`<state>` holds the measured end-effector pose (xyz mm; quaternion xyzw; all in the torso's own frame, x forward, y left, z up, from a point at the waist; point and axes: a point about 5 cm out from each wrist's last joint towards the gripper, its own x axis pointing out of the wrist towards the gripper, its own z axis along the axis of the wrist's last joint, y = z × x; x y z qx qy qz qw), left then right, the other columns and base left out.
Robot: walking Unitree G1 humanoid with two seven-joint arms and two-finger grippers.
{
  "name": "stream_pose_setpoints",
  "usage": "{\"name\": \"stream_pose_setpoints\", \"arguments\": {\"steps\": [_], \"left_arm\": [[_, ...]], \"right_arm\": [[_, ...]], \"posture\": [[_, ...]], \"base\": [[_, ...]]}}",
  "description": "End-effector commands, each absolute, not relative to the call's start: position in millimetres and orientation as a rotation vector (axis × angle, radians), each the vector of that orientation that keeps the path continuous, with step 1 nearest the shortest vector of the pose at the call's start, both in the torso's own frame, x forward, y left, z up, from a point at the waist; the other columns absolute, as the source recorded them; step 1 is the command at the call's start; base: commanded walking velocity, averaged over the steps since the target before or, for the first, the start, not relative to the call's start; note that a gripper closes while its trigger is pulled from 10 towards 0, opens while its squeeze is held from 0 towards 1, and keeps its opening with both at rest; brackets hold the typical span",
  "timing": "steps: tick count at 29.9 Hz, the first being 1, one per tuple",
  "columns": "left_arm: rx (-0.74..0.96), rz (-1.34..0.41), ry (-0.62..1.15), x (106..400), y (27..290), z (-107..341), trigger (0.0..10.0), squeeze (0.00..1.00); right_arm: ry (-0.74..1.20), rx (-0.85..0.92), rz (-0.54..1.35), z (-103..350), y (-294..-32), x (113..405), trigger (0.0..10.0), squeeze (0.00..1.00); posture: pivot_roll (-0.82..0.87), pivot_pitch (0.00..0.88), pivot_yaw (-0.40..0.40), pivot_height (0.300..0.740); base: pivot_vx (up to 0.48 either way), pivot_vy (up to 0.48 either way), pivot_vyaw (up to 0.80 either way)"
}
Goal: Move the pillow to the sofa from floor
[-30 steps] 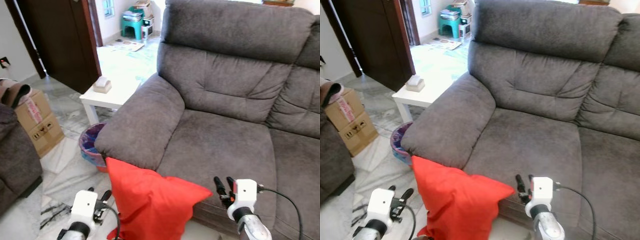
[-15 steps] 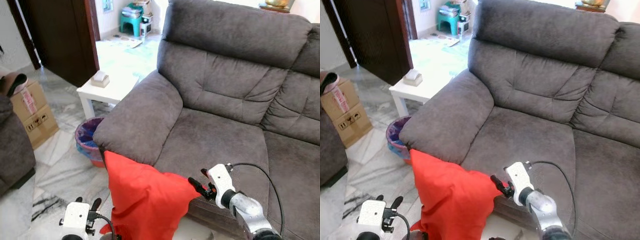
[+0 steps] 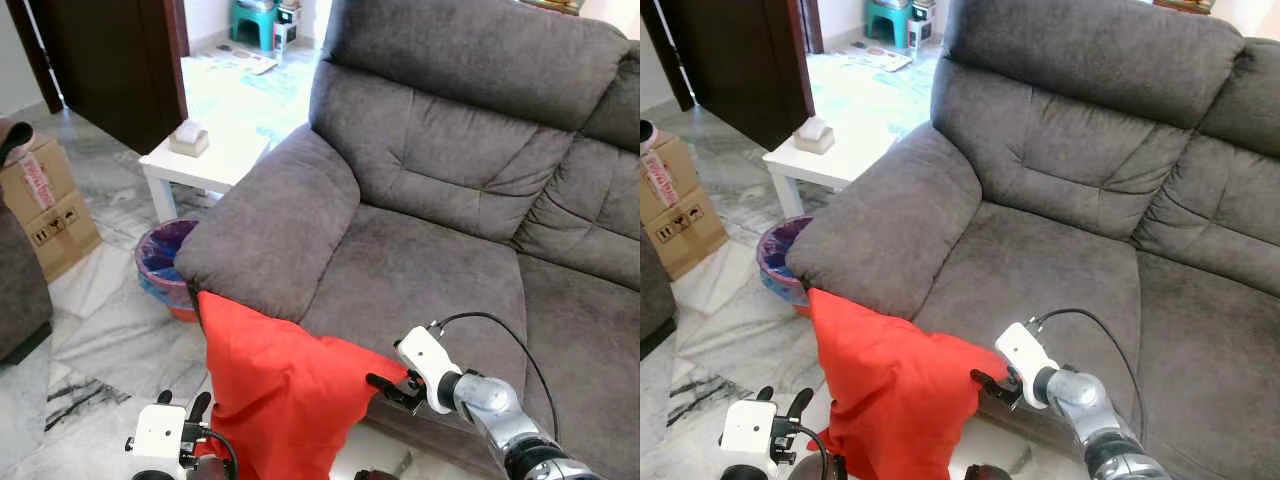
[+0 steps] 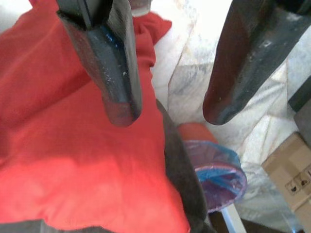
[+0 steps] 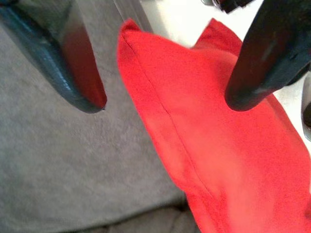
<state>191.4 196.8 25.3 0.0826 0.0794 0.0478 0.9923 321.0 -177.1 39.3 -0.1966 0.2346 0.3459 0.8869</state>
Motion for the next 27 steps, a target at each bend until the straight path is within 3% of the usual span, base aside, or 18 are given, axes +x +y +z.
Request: {"name": "stream_pose_setpoints", "arguments": {"steps": [1,17,20,27], "left_arm": [[0.176,0.097,0.169,188,195,26,10.0,0.0],[0.166,0.119,0.101,202,202,47,10.0,0.0],[0.165,0.091,0.069,210,198,57,10.0,0.0],[0.151,0.074,0.066,210,191,61,10.0,0.0]], "right_arm": [[0.537,-0.417,0.728,38,-187,319,10.0,1.0],[0.571,-0.39,0.724,27,-185,311,10.0,1.0],[0.527,-0.396,0.641,28,-181,315,10.0,1.0],[0.563,-0.386,0.665,20,-177,308,10.0,1.0]], "posture": [[0.16,0.143,-0.145,0.627],[0.2,0.163,-0.132,0.627],[0.21,0.173,-0.128,0.627],[0.23,0.185,-0.13,0.627]], "base": [[0.0,0.0,0.0],[0.0,0.0,0.0],[0.0,0.0,0.0],[0.0,0.0,0.0]]}}
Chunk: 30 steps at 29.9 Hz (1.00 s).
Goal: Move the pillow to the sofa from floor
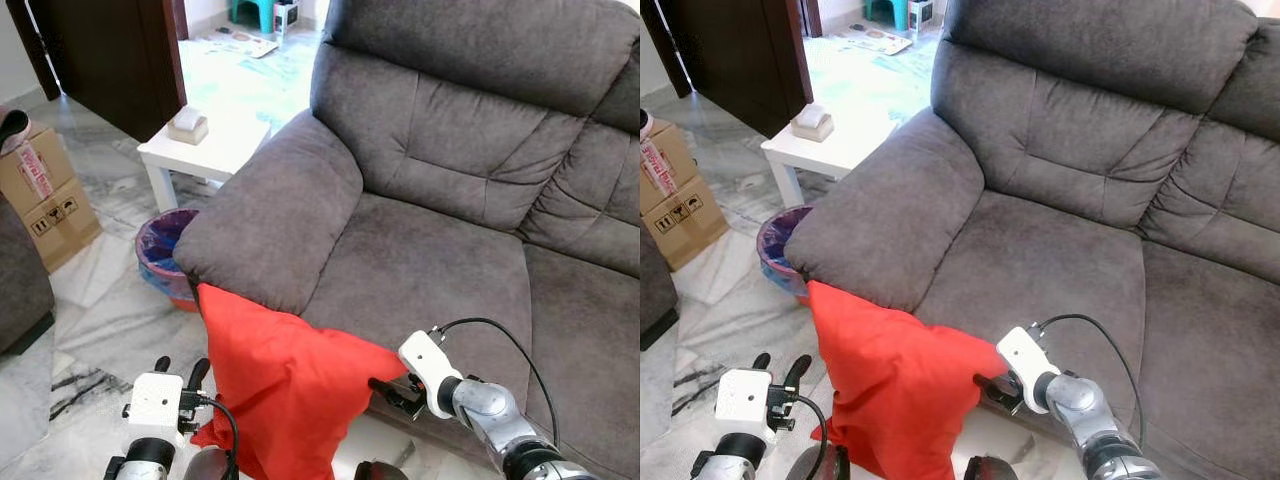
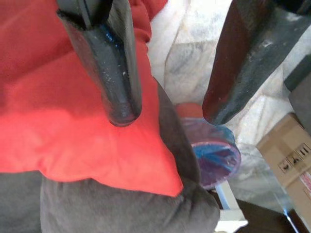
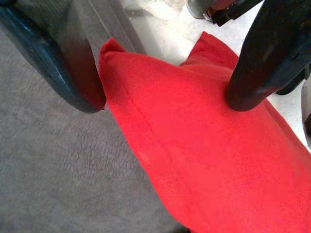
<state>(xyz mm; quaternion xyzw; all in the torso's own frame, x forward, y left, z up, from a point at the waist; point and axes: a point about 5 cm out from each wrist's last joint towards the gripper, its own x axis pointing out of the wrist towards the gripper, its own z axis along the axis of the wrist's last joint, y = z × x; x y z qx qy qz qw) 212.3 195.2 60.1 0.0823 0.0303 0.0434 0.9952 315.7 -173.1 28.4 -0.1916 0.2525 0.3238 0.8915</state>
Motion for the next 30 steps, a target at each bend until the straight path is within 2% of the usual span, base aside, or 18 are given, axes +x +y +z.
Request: {"name": "stream_pose_setpoints", "arguments": {"steps": [1,20,21,22,23,24,30], "left_arm": [[0.149,0.074,0.071,208,191,60,10.0,0.0],[0.119,0.098,0.097,194,185,58,10.0,0.0],[0.119,0.1,0.099,193,185,58,10.0,0.0],[0.119,0.102,0.101,192,185,58,10.0,0.0],[0.119,0.106,0.104,191,185,57,10.0,0.0],[0.119,0.109,0.105,190,185,57,10.0,0.0],[0.119,0.116,0.108,184,186,60,10.0,0.0]], "right_arm": [[0.568,-0.388,0.666,19,-177,307,10.0,1.0],[0.561,-0.353,0.683,16,-168,306,10.0,1.0],[0.562,-0.353,0.685,15,-167,305,10.0,0.89],[0.563,-0.353,0.687,14,-166,304,10.0,0.72],[0.564,-0.353,0.692,12,-164,302,10.0,0.49],[0.564,-0.351,0.694,11,-162,301,10.0,0.0],[0.532,-0.295,0.624,13,-160,304,10.0,0.0]], "posture": [[0.23,0.187,-0.134,0.627],[0.25,0.218,-0.168,0.627],[0.25,0.22,-0.169,0.627],[0.25,0.221,-0.169,0.627],[0.26,0.222,-0.17,0.627],[0.26,0.228,-0.173,0.627],[0.27,0.239,-0.168,0.627]], "base": [[0.0,0.0,0.0],[0.0,0.0,0.0],[0.0,0.0,0.0],[0.0,0.0,0.0],[0.0,0.0,0.0],[0.0,0.0,0.0],[0.0,0.0,0.0]]}}
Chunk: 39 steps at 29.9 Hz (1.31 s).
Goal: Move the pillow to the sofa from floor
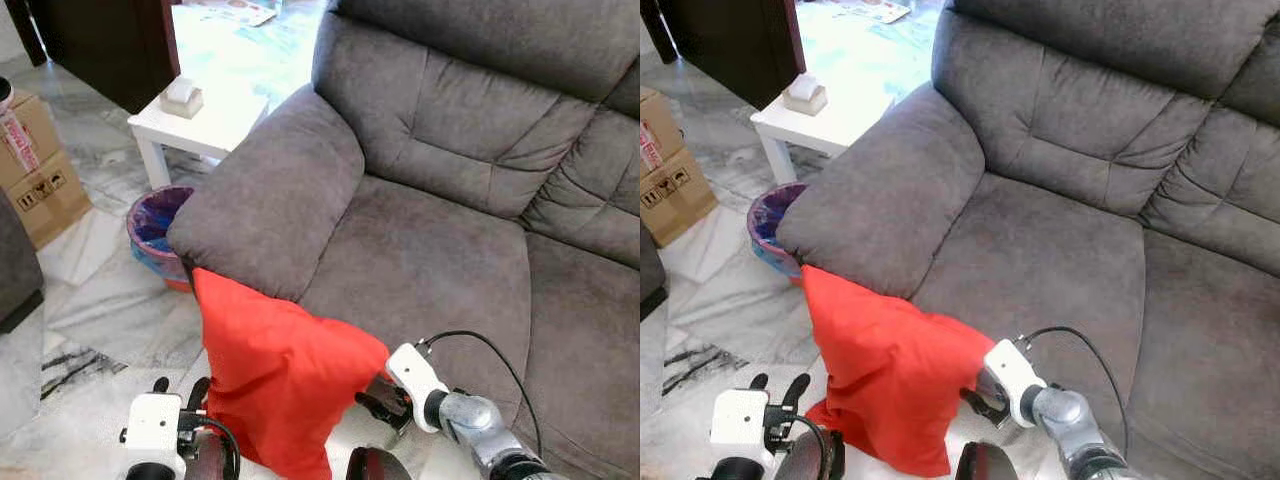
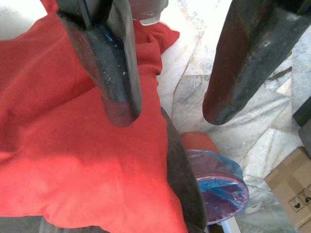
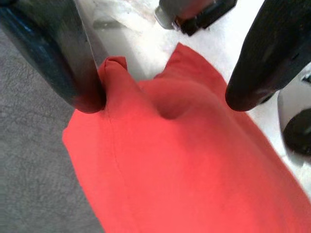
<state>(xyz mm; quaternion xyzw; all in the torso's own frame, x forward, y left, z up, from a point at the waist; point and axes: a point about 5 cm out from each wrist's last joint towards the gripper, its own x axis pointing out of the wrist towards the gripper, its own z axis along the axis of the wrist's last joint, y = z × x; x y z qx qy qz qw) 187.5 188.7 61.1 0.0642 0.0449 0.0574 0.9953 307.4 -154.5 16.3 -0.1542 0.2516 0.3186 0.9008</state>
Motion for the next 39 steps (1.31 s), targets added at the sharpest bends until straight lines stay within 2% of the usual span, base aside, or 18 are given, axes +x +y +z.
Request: {"name": "stream_pose_setpoints", "arguments": {"steps": [1,12,18,26,37,38,39], "left_arm": [[0.119,0.116,0.11,183,186,59,10.0,0.0],[0.125,0.113,0.127,175,185,61,10.0,0.0],[0.13,0.109,0.134,171,186,62,10.0,0.0],[0.14,0.109,0.142,165,189,66,10.0,0.0],[0.143,0.112,0.153,160,188,69,10.0,0.0],[0.143,0.113,0.157,159,188,69,10.0,0.0],[0.143,0.112,0.157,159,188,68,10.0,0.0]], "right_arm": [[0.528,-0.298,0.618,13,-160,304,10.0,0.0],[0.477,-0.15,0.504,19,-156,312,10.0,0.0],[0.489,-0.112,0.551,17,-146,310,10.0,0.0],[0.536,-0.027,0.716,14,-130,303,10.0,0.0],[0.484,0.059,0.75,30,-120,316,10.0,0.0],[0.474,0.085,0.768,32,-115,317,5.1,0.0],[0.472,0.085,0.77,33,-115,317,5.1,0.0]], "posture": [[0.27,0.24,-0.166,0.627],[0.29,0.262,-0.152,0.627],[0.3,0.271,-0.145,0.627],[0.33,0.288,-0.136,0.627],[0.35,0.301,-0.138,0.627],[0.35,0.302,-0.138,0.627],[0.35,0.302,-0.138,0.627]], "base": [[0.0,0.0,0.0],[0.0,0.0,0.0],[0.0,0.0,0.0],[0.0,0.0,0.0],[0.0,0.0,0.0],[0.0,0.0,0.0],[0.0,0.0,0.0]]}}
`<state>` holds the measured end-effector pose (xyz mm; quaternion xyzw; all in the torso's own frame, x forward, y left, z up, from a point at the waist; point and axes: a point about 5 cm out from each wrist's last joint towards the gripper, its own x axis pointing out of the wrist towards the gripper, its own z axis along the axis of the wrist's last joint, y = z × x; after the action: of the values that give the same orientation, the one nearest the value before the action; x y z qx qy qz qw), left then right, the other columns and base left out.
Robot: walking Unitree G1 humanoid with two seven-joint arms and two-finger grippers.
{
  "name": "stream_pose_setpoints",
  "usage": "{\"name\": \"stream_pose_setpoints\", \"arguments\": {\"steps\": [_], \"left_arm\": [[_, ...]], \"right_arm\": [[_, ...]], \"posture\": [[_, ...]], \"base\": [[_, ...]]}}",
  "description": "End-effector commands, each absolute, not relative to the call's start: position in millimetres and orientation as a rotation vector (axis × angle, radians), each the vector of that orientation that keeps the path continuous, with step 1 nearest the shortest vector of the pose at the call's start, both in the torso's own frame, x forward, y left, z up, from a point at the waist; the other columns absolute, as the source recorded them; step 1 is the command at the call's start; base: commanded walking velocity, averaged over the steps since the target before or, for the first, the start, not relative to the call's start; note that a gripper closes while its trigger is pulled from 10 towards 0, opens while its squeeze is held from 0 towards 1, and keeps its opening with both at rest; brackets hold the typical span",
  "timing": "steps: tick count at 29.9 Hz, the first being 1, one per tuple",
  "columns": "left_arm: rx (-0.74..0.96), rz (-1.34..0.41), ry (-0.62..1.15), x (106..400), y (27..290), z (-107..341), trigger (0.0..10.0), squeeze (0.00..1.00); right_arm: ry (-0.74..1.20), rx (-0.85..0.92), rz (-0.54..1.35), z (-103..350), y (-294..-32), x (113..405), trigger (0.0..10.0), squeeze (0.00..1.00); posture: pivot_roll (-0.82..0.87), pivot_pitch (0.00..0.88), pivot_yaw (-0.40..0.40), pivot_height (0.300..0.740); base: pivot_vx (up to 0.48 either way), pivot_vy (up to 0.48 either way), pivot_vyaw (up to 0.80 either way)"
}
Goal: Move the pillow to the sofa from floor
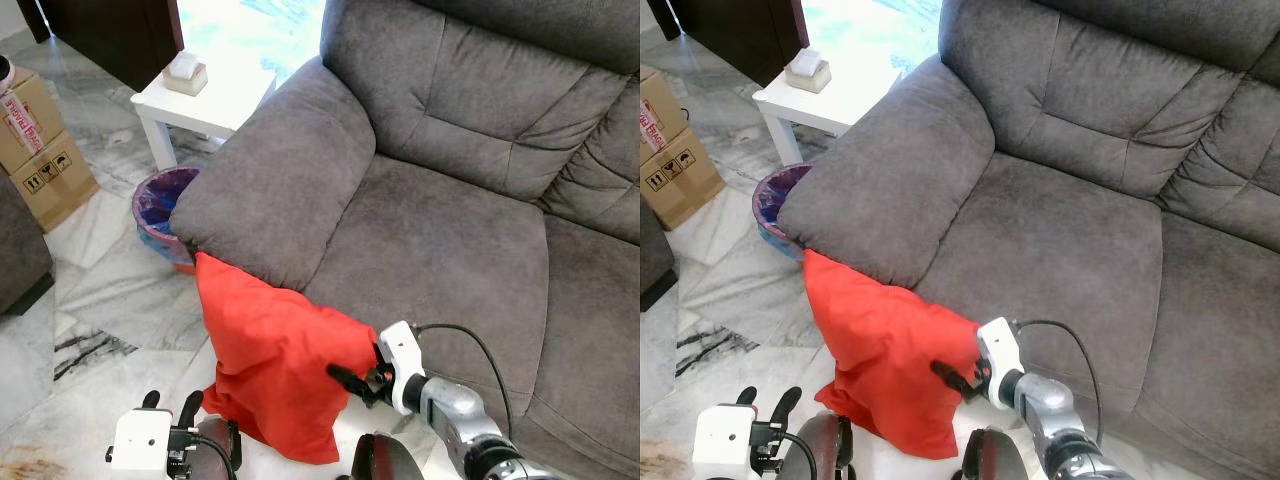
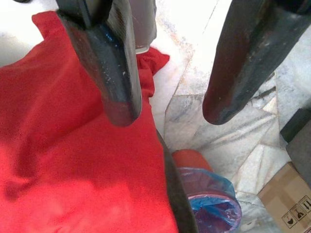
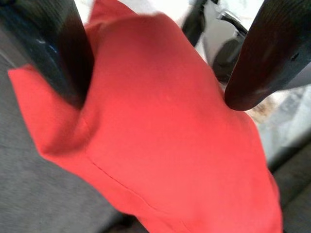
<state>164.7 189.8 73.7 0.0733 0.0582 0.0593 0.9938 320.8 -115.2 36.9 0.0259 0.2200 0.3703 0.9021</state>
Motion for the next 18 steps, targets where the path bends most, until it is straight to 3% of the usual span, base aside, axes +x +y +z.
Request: {"name": "stream_pose_setpoints", "arguments": {"steps": [1,18], "left_arm": [[0.143,0.112,0.157,158.4,187.7,68.7,10.0,0.0],[0.139,0.112,0.161,159.0,184.6,68.3,10.0,0.0]], "right_arm": [[0.474,0.097,0.781,32.7,-113.5,316.6,0.0,0.0],[0.477,0.097,0.794,33.8,-115.6,317.0,0.0,0.0]], "posture": [[0.35,0.304,-0.139,0.627],[0.34,0.303,-0.146,0.627]], "base": [[0.0,0.0,0.0],[0.0,0.0,0.0]]}}
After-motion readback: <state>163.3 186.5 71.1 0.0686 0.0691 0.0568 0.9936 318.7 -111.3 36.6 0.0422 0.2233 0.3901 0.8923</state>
